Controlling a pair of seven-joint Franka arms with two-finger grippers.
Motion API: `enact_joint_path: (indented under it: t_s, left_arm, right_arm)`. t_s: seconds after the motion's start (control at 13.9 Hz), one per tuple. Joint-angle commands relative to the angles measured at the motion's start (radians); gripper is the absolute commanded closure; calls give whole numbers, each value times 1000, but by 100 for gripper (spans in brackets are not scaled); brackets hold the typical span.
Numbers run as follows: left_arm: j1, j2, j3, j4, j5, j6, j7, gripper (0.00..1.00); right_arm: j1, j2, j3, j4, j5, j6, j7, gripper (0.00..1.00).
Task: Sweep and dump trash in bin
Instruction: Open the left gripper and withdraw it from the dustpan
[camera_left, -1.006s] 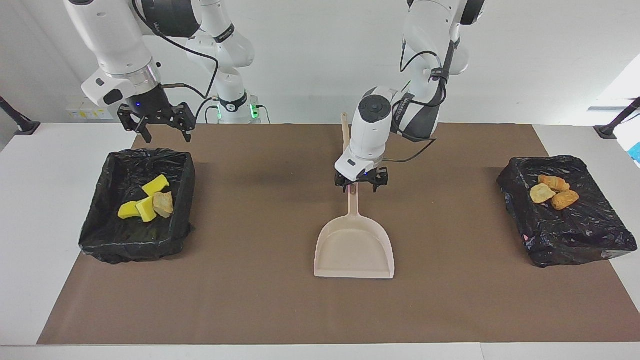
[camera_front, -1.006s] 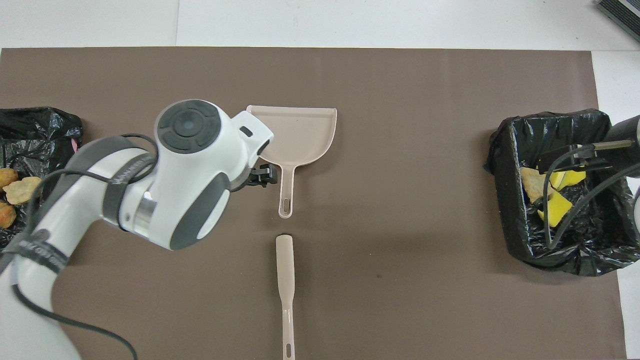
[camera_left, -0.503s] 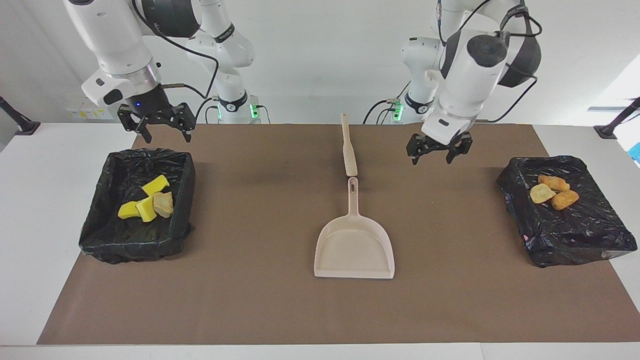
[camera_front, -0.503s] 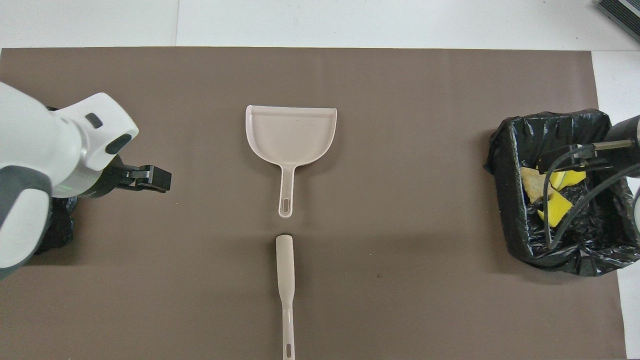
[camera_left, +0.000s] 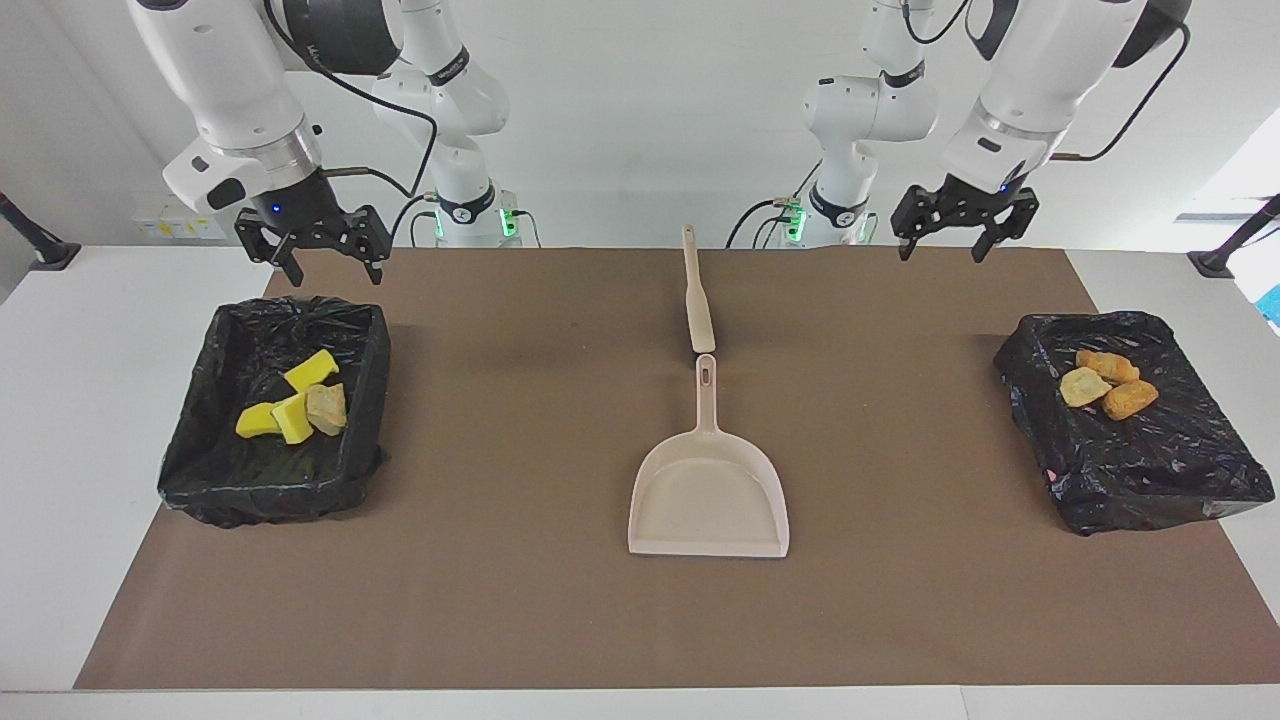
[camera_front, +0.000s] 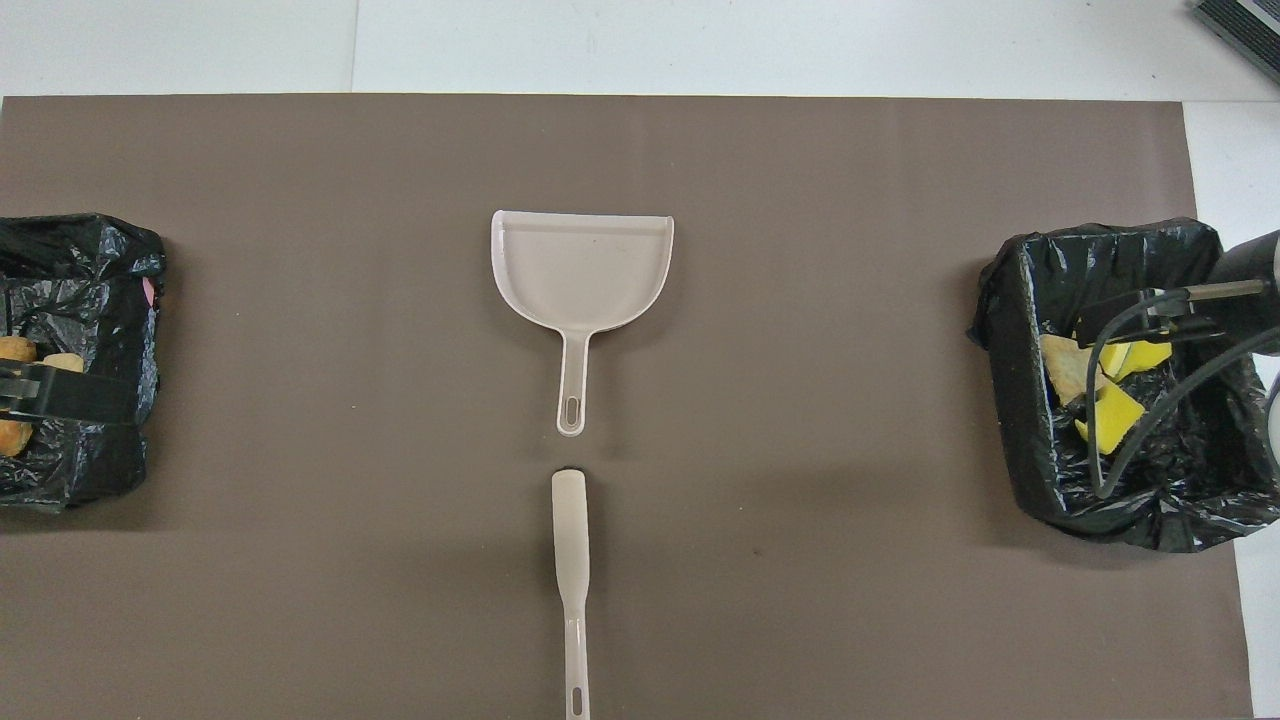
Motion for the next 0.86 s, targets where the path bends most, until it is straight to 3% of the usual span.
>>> enact_joint_path:
  t_s: [0.0,0.22,0.79]
  left_arm:
    - [33,77,-4,77,-23,-22,27,0]
    - [35,120,-6,138,-21,-34,30,0]
    - [39,84,1,114,-19,-33,63,0]
  right_arm:
    - [-15,-21,9,-18,18,-7,3,0]
    - [-16,-19,9,-18,18,-7,3,0]
    - [-15,-21,9,-18,18,-7,3,0]
